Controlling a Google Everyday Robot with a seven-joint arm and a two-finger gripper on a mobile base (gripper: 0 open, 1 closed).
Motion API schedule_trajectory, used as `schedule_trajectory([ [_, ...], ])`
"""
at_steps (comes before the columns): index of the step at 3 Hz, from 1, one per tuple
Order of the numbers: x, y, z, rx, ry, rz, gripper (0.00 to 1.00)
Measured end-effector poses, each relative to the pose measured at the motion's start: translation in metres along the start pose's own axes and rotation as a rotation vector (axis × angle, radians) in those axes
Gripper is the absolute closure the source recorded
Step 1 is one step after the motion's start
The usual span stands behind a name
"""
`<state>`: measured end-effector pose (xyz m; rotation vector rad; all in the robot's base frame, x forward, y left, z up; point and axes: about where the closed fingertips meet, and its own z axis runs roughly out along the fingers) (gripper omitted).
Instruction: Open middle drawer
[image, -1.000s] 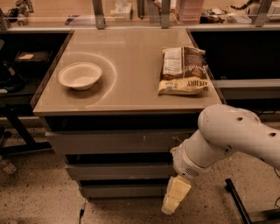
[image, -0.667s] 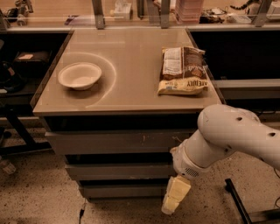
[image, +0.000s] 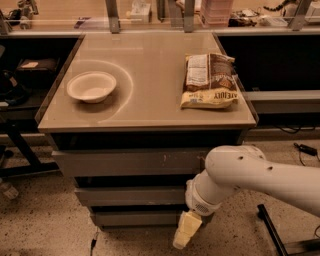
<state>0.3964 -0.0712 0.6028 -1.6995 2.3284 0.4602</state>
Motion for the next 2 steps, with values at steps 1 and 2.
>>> schedule_trajectory([
  [1,0.0225,-0.0368,0.0566,0.068,0.029,0.023,0.0],
  [2,0.0226,-0.0368,0.0566,0.068,0.029,0.023,0.0],
])
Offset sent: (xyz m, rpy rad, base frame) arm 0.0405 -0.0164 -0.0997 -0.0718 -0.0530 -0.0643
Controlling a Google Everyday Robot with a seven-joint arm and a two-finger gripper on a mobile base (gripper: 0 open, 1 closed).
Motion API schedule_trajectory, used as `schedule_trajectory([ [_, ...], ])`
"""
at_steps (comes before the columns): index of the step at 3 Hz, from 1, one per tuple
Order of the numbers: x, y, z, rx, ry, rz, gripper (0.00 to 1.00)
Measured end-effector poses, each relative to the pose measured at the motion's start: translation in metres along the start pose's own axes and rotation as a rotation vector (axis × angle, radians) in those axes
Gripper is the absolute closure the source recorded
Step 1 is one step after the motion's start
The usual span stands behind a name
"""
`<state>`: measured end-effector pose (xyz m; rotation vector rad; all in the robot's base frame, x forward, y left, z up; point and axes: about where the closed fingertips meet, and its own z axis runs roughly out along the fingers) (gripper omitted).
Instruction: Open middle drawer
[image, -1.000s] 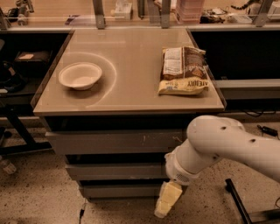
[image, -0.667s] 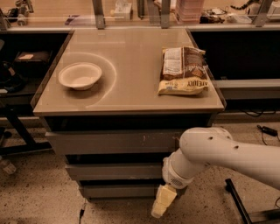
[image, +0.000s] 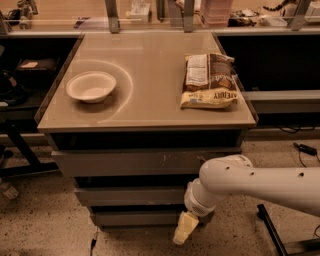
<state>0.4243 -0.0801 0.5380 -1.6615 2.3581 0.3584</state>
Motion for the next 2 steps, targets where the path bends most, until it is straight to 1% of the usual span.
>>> schedule_trajectory([
  [1,0.004,-0.004,0.025,0.0,-0.018,0.01,0.0],
  [2,0.009,-0.021,0.054,0.031,-0.018,0.028,0.0],
])
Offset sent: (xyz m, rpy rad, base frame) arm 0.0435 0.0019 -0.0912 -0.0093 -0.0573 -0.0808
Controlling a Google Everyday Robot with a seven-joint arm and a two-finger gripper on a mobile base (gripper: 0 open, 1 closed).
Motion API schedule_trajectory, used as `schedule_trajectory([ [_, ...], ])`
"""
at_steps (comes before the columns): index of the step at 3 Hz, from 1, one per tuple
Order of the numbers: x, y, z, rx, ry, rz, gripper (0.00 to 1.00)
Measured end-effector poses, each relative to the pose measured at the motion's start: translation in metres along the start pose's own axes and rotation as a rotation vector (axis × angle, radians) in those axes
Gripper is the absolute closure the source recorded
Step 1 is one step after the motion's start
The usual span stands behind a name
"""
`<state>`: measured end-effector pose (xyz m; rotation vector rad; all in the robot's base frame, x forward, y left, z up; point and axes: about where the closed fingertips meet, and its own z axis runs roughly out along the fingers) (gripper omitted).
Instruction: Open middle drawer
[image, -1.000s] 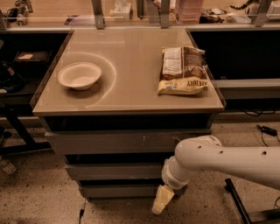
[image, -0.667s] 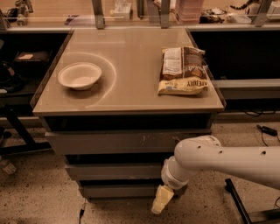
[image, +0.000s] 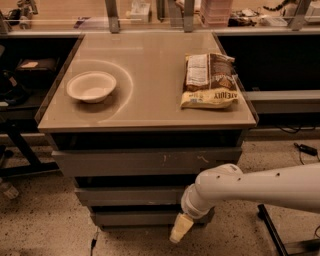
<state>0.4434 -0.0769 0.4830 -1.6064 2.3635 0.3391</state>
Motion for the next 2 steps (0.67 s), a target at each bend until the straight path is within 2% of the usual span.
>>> schedule_trajectory([
  [2,0.004,-0.029,0.032,0.052,0.012,0.011,0.0],
])
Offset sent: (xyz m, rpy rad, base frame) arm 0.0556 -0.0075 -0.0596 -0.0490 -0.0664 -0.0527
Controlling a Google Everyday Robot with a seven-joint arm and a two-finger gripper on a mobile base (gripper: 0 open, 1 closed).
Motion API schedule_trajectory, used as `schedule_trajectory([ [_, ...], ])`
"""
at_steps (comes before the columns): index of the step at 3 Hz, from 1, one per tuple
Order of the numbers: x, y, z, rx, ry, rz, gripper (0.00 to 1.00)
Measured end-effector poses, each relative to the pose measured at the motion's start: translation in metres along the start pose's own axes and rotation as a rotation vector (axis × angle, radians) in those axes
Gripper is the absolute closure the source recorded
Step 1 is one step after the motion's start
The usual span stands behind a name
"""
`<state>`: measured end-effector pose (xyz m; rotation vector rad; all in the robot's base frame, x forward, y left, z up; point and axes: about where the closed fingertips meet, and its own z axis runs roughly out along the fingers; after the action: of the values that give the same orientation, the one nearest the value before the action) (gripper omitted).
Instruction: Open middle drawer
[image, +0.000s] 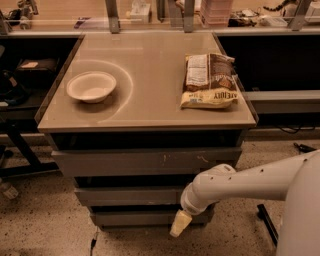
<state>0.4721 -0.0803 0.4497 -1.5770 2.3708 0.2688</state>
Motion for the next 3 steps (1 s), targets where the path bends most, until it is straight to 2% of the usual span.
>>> schedule_trajectory([
  [2,0.006,-0.036,0.031,0.038,0.011,0.008,0.0],
  [3,0.007,-0.037,0.047,0.024,0.011,0.015,0.0],
])
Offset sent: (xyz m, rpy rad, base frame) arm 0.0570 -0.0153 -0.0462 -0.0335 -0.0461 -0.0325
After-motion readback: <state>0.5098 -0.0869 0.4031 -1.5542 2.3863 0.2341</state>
